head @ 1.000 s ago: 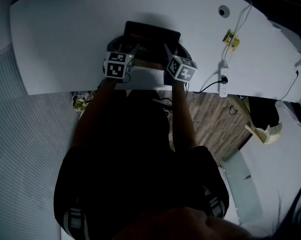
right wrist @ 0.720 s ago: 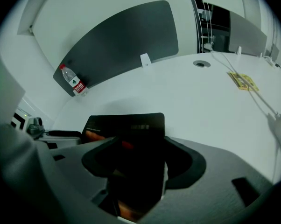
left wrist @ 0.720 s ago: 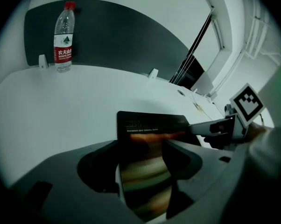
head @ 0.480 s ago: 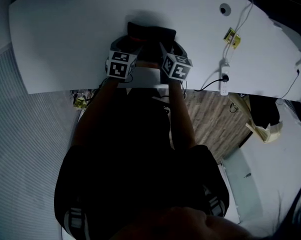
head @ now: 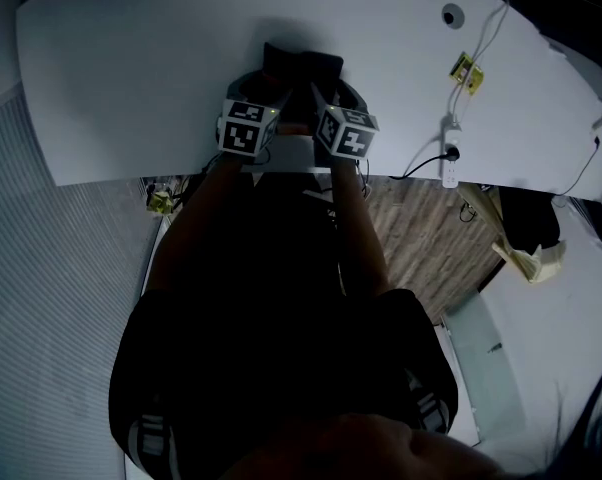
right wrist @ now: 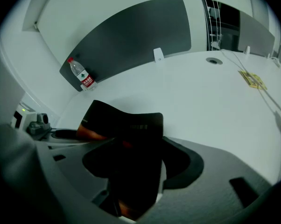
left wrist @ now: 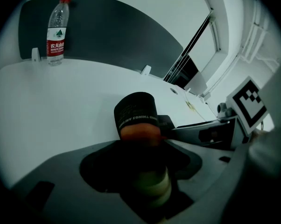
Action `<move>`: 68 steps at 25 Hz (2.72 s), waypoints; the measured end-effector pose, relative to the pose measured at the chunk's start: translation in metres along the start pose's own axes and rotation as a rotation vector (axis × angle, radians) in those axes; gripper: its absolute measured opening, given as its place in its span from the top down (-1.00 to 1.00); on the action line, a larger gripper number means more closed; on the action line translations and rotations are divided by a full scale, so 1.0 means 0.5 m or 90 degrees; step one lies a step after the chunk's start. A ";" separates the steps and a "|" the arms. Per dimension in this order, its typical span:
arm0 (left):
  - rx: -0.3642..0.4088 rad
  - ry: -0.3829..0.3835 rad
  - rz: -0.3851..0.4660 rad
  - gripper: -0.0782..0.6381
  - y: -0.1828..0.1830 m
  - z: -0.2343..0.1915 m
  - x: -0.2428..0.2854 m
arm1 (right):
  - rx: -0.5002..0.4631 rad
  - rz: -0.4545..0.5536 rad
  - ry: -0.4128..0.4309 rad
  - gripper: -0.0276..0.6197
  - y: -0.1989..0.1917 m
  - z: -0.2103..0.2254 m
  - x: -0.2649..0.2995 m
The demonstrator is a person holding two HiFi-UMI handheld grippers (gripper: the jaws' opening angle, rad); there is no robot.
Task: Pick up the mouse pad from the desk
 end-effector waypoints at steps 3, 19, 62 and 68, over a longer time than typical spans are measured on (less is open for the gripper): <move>-0.001 -0.002 0.001 0.04 0.000 -0.001 -0.001 | -0.002 -0.003 0.002 0.19 -0.004 -0.001 0.000; 0.001 -0.001 -0.003 0.04 -0.001 0.000 0.000 | -0.018 -0.014 0.035 0.35 -0.016 -0.035 0.006; 0.011 -0.015 0.002 0.65 -0.008 0.016 -0.004 | -0.014 -0.016 0.048 0.48 -0.019 -0.029 0.008; 0.001 -0.025 0.007 0.67 -0.005 0.020 -0.009 | -0.015 -0.014 0.046 0.48 -0.010 -0.029 0.000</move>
Point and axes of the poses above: the fingertips, and each gripper's own axes: x forward along the fingers, z to its right, y out of its top, the point moved 4 cm from there along -x, backward along the fingers, and after that the axes turned 3 degrees about z, right-handed, at the moved point
